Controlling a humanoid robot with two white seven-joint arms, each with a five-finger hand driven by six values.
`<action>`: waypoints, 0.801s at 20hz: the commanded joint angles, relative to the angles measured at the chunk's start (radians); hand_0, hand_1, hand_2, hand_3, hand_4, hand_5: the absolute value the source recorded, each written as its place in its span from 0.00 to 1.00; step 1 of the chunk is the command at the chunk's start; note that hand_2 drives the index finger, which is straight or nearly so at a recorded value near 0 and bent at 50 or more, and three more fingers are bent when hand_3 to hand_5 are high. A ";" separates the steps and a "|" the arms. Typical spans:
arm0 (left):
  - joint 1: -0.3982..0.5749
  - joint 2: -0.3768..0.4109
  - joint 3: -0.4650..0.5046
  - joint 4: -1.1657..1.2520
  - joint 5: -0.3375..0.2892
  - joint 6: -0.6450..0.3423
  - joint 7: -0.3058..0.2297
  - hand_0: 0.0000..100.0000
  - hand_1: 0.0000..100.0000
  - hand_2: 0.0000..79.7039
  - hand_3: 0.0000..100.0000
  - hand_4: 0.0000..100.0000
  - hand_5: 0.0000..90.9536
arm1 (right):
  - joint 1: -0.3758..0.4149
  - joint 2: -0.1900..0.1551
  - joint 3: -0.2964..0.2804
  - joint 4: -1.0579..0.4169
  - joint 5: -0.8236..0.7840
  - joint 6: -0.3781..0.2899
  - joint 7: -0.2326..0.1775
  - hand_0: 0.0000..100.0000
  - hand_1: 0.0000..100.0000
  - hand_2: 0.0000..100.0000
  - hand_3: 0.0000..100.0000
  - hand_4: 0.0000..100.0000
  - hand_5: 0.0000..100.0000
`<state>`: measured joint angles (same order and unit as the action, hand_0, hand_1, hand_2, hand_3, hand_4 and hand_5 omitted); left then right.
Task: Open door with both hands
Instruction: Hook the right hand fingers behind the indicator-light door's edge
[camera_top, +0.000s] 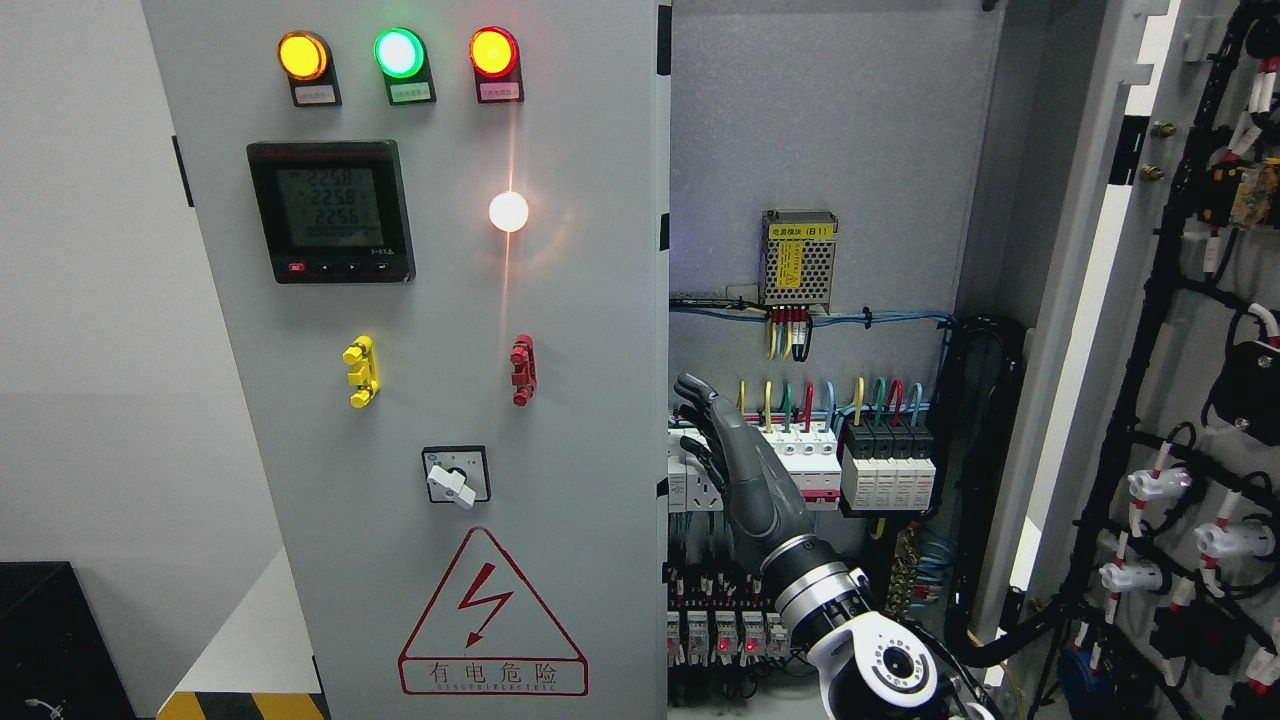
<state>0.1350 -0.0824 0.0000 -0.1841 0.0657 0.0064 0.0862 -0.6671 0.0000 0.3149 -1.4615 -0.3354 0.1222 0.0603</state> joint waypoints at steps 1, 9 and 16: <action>0.000 0.000 0.009 0.000 0.000 0.000 0.000 0.00 0.00 0.00 0.00 0.00 0.00 | -0.002 -0.018 -0.030 0.027 -0.005 0.000 0.022 0.19 0.00 0.00 0.00 0.00 0.00; 0.000 0.001 0.009 0.000 0.000 0.000 0.000 0.00 0.00 0.00 0.00 0.00 0.00 | -0.022 -0.018 -0.030 0.047 -0.048 0.013 0.081 0.19 0.00 0.00 0.00 0.00 0.00; 0.000 0.000 0.009 0.000 0.000 0.000 0.000 0.00 0.00 0.00 0.00 0.00 0.00 | -0.046 -0.021 -0.043 0.081 -0.082 0.017 0.084 0.19 0.00 0.00 0.00 0.00 0.00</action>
<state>0.1350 -0.0825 0.0000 -0.1841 0.0659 0.0064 0.0862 -0.6966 0.0000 0.2871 -1.4187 -0.3960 0.1382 0.1420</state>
